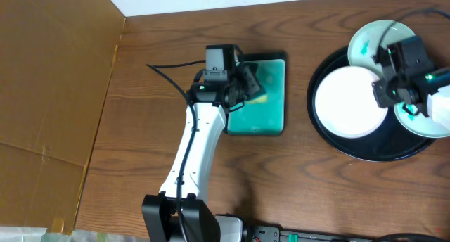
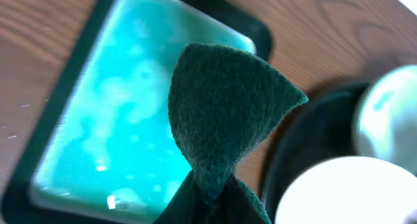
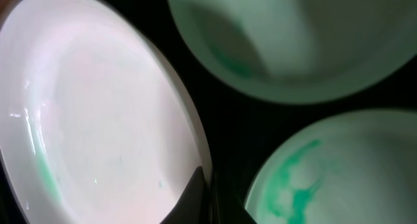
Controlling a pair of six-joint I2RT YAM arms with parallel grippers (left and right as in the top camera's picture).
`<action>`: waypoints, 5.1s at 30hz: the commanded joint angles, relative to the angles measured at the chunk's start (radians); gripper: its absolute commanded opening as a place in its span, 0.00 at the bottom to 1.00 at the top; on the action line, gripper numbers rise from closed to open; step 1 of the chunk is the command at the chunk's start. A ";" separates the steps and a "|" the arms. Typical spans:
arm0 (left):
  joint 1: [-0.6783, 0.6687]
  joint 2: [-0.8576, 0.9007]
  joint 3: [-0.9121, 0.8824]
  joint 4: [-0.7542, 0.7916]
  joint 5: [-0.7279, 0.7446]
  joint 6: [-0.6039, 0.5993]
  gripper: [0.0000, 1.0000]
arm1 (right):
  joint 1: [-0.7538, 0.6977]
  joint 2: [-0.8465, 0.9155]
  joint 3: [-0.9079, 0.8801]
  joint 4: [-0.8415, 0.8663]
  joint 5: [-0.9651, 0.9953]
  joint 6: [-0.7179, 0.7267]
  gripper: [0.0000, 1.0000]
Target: Clean dirty plates on tray and stack at the side
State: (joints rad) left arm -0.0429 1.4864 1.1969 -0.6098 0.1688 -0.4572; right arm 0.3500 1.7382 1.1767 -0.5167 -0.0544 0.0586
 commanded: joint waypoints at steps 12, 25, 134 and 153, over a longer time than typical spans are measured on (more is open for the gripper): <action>-0.231 0.018 -0.002 0.104 0.049 0.007 0.07 | -0.016 -0.018 -0.298 0.309 0.076 0.302 0.01; -0.410 0.262 -0.002 0.297 0.060 -0.103 0.07 | -0.029 -0.008 -0.310 0.383 0.109 0.356 0.01; -0.146 -0.011 -0.002 0.040 -0.489 -0.049 0.07 | 0.179 -0.261 -0.307 0.499 0.524 -0.229 0.01; -0.128 0.065 -0.002 0.034 -0.488 -0.065 0.07 | 0.381 -0.274 -0.307 1.008 0.919 -1.238 0.01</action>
State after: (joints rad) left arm -0.1745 1.5482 1.1915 -0.5762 -0.2981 -0.5049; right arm 0.7017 1.4837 0.8665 0.4538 0.8196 -0.9184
